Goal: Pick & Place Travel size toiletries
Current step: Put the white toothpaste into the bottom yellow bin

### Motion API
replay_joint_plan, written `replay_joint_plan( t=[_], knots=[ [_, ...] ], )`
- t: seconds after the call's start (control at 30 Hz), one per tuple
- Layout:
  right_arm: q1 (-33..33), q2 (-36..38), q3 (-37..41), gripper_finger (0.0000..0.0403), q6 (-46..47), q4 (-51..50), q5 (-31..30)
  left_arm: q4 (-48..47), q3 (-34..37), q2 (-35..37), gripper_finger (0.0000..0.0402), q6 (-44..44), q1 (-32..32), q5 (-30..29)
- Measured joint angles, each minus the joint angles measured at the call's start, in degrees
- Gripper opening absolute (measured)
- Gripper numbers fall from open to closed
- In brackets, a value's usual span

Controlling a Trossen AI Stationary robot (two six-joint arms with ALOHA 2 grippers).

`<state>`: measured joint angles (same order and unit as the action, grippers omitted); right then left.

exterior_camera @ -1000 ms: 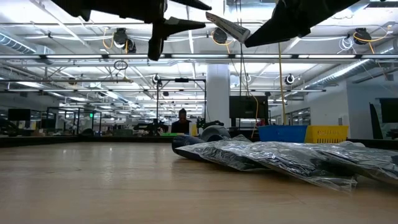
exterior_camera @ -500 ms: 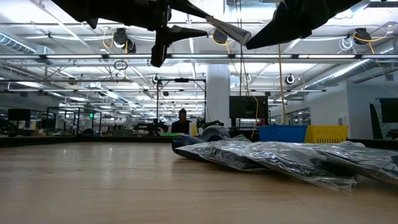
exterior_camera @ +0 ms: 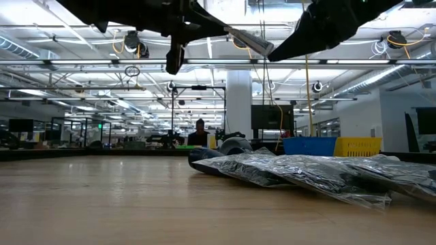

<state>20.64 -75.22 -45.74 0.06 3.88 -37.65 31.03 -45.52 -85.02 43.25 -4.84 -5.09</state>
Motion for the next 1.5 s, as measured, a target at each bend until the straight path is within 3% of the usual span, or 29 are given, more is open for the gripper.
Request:
replay_joint_plan(
  t=[0.23,0.43,0.6,0.8,0.93,1.27,1.5],
  knots=[
    [0.0,0.08,0.0,0.0058,-0.31,0.24,0.18,-0.03,0.0,0.01,0.0,-1.42,-0.17,0.82],
    [0.0,0.08,-0.02,0.0152,-0.86,0.39,0.25,0.35,0.0,0.4,0.0,-3.11,-0.55,1.06],
    [0.07,0.08,-0.02,0.0195,-0.92,0.25,0.25,0.19,0.0,0.4,0.0,-3.11,-1.28,1.62],
    [0.07,0.08,-0.02,0.0201,-0.77,-0.84,0.22,-2.98,0.0,1.69,0.0,-3.29,-2.46,2.1],
    [0.09,0.08,-0.02,0.0194,-0.73,-2.2,0.26,-9.69,0.0,4.53,0.0,-3.35,-4.36,-0.66],
    [0.09,0.08,-0.02,0.0187,0.7,-3.35,0.25,-26.67,-0.05,13.19,0.0,4.13,-16.09,-6.14],
    [0.09,0.08,-0.02,0.0187,0.78,-3.28,0.27,-38.58,-0.04,17.39,0.0,18.96,-30.87,-16.8]
  ],
)
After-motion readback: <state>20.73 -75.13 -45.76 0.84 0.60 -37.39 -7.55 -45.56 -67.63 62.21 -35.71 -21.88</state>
